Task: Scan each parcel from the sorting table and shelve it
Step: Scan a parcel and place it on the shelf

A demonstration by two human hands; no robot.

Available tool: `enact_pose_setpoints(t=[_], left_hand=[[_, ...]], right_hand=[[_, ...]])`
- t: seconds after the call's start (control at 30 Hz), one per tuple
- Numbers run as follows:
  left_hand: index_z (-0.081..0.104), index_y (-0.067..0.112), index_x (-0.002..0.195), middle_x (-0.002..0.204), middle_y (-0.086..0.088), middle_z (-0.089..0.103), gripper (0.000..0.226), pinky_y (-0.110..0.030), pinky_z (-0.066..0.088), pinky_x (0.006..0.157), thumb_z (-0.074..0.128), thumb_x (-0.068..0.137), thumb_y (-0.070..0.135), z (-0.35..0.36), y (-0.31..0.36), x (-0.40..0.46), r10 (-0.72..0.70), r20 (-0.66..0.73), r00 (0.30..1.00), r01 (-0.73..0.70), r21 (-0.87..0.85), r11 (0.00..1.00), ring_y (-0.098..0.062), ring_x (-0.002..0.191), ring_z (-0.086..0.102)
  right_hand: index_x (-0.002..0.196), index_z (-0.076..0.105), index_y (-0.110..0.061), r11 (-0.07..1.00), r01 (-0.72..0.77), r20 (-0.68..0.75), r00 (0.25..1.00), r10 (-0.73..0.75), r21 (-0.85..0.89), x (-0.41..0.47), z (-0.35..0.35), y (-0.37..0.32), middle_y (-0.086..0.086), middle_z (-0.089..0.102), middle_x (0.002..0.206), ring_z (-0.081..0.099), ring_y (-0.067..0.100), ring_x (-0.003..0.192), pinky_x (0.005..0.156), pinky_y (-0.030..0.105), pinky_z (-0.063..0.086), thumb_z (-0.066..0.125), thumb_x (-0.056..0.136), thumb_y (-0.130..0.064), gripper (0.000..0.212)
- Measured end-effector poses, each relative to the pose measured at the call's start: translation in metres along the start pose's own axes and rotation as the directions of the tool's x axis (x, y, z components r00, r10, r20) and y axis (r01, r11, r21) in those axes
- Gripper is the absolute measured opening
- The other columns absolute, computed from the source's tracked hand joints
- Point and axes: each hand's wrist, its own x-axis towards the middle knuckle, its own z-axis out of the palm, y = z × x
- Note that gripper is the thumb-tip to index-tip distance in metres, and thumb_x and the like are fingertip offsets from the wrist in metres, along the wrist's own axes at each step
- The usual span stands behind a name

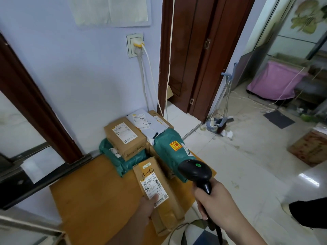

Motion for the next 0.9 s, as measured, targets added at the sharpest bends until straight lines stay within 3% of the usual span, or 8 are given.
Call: enact_pose_setpoints(t=[0.1,0.2,0.3,0.4,0.47,0.57,0.8,0.9], left_hand=[[0.06,0.01,0.129,0.124,-0.01,0.069,0.042,-0.051,0.053,0.098,0.075,0.095,0.031,-0.009,0.0,-0.007,0.0,-0.024,1.0,0.0,0.017,1.0,-0.033,0.112,0.065],[0.059,0.011,0.124,0.122,-0.009,0.069,0.039,-0.054,0.051,0.105,0.076,0.094,0.03,-0.014,-0.001,-0.011,0.013,-0.034,0.999,-0.012,0.026,1.0,-0.032,0.115,0.065],[0.064,0.012,0.119,0.11,-0.005,0.073,0.032,-0.048,0.056,0.094,0.075,0.095,0.03,-0.018,0.006,-0.022,0.097,-0.057,0.994,-0.096,0.027,0.995,-0.027,0.102,0.069],[0.07,0.015,0.101,0.095,-0.003,0.075,0.016,-0.039,0.059,0.078,0.076,0.093,0.027,-0.023,0.021,-0.036,0.192,-0.125,0.973,-0.186,0.06,0.981,-0.021,0.087,0.071],[0.07,0.016,0.104,0.098,-0.002,0.077,0.019,-0.041,0.061,0.081,0.078,0.092,0.028,-0.026,0.031,-0.044,0.245,-0.163,0.956,-0.238,0.063,0.969,-0.021,0.089,0.073],[0.067,0.02,0.109,0.098,0.002,0.075,0.021,-0.033,0.057,0.069,0.076,0.093,0.029,-0.029,0.049,-0.063,0.302,-0.204,0.931,-0.299,0.046,0.953,-0.017,0.087,0.072],[0.063,0.022,0.114,0.094,0.013,0.067,0.021,-0.021,0.045,0.062,0.073,0.095,0.022,-0.023,0.071,-0.085,0.42,-0.206,0.884,-0.417,0.061,0.907,-0.002,0.08,0.061],[0.062,0.022,0.12,0.112,0.004,0.072,0.025,-0.025,0.05,0.074,0.071,0.097,0.021,-0.018,0.075,-0.093,0.474,-0.215,0.854,-0.463,0.1,0.88,-0.001,0.08,0.06]], right_hand=[[0.096,0.059,-0.009,0.999,0.039,0.028,0.999,-0.039,-0.007,-0.005,0.008,-0.009,0.01,0.052,0.044,0.049,0.021,0.039,0.049,0.025,0.047,0.057,0.094,-0.012,0.005],[0.096,0.059,-0.009,0.999,0.047,0.05,0.998,-0.046,-0.01,-0.008,0.015,-0.014,0.011,0.051,0.044,0.048,0.021,0.038,0.048,0.028,0.047,0.057,0.095,-0.013,0.005],[0.096,0.058,-0.01,0.998,0.063,0.055,0.996,-0.063,0.003,-0.011,0.021,-0.02,0.008,0.05,0.045,0.047,0.019,0.036,0.045,0.026,0.045,0.059,0.095,-0.013,0.003],[0.093,0.058,-0.009,0.996,0.087,0.057,0.995,-0.086,-0.007,-0.014,0.027,-0.027,0.005,0.05,0.043,0.046,0.017,0.035,0.042,0.023,0.043,0.058,0.095,-0.01,0.002],[0.091,0.056,-0.011,0.994,0.113,0.072,0.991,-0.113,0.005,-0.015,0.032,-0.033,0.002,0.052,0.043,0.048,0.015,0.035,0.042,0.022,0.042,0.058,0.095,-0.009,0.004],[0.09,0.055,-0.015,0.988,0.154,0.078,0.985,-0.154,0.007,-0.018,0.041,-0.042,-0.002,0.053,0.043,0.049,0.012,0.035,0.039,0.019,0.041,0.058,0.096,-0.009,0.01],[0.09,0.056,-0.018,0.966,0.244,0.062,0.969,-0.239,-0.09,-0.01,0.055,-0.047,0.0,0.056,0.053,0.053,0.012,0.04,0.049,0.03,0.049,0.06,0.093,-0.015,0.006],[0.09,0.056,-0.02,0.963,0.252,0.055,0.967,-0.248,-0.093,-0.008,0.059,-0.045,0.0,0.057,0.054,0.053,0.013,0.041,0.051,0.031,0.048,0.061,0.092,-0.018,0.006]])
